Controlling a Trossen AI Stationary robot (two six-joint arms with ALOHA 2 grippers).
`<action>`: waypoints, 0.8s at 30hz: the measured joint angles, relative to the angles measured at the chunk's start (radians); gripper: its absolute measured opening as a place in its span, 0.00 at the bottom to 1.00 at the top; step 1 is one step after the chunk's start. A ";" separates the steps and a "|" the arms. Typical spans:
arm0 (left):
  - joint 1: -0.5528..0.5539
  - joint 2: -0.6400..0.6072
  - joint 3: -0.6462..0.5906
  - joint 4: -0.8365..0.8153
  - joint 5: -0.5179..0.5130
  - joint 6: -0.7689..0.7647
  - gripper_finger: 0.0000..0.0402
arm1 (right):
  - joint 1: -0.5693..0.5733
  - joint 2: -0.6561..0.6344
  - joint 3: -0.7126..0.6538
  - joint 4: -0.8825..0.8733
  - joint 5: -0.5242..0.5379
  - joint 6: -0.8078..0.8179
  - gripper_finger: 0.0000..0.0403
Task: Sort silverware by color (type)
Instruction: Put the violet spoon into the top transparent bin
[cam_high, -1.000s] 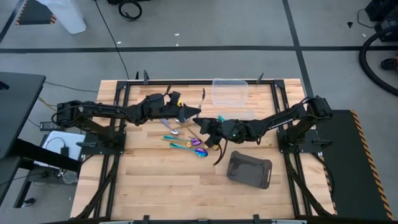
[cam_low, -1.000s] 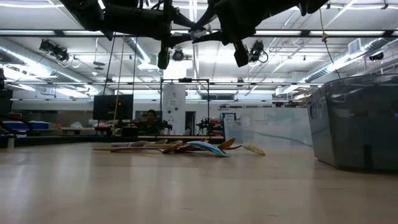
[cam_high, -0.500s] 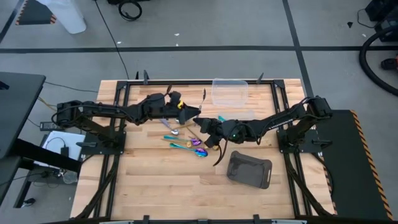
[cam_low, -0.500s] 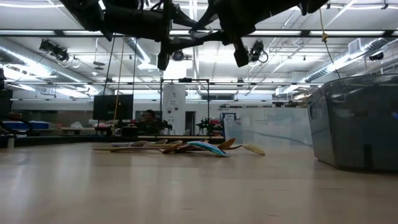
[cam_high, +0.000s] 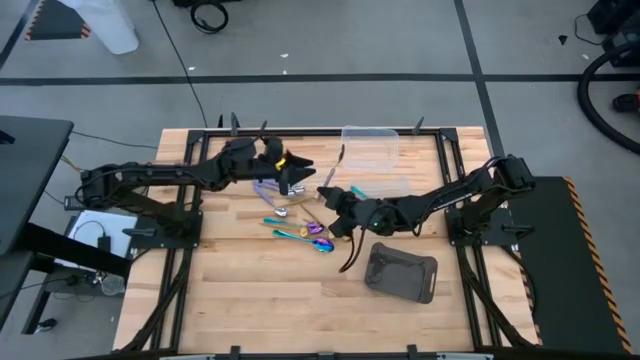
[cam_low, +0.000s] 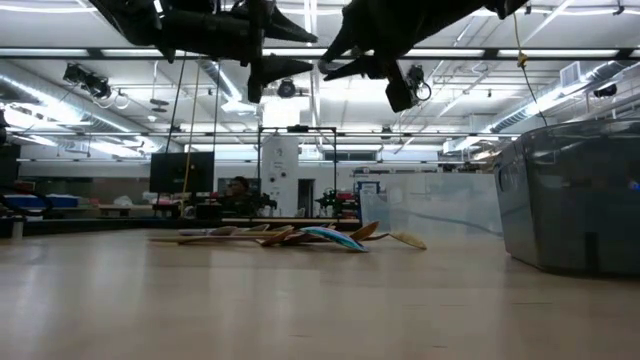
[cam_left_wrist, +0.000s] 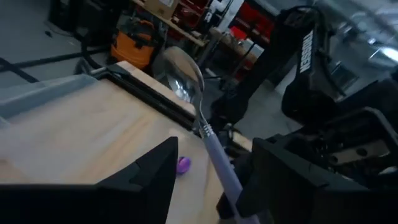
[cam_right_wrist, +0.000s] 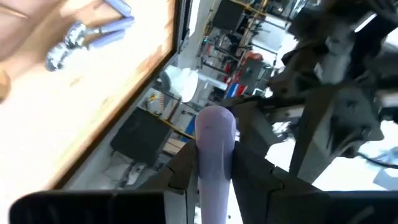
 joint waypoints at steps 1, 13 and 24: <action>0.001 -0.013 0.000 -0.021 -0.007 0.027 0.54 | 0.000 0.000 0.000 -0.014 0.001 0.023 0.22; -0.126 -0.100 -0.001 -0.290 -0.254 0.291 0.54 | -0.048 0.000 0.000 -0.121 0.033 0.291 0.22; -0.312 -0.095 -0.001 -0.519 -0.446 0.352 0.54 | -0.156 -0.092 0.000 -0.330 -0.179 0.579 0.22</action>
